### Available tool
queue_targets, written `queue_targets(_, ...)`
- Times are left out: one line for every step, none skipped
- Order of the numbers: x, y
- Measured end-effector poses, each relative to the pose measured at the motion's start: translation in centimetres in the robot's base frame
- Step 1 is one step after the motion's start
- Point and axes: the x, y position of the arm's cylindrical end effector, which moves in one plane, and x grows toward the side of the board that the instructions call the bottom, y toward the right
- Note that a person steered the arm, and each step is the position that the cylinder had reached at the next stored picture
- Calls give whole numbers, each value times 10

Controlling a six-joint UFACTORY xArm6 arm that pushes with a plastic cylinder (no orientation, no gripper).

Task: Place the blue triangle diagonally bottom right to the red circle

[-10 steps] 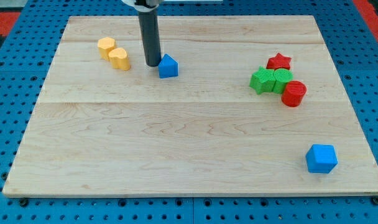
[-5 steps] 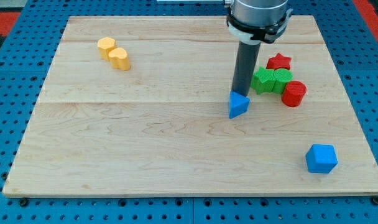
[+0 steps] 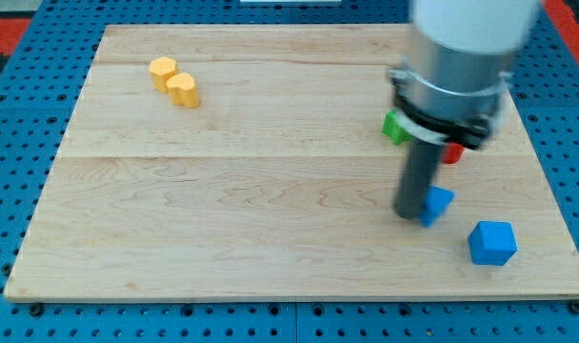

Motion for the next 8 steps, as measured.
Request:
queue_targets(0,-9)
queue_targets(-29,-32)
queue_targets(-59,6)
queue_targets(-33,26)
queue_targets(-17,41)
queue_targets(-31,43)
queue_targets(-31,46)
queue_targets(-6,80)
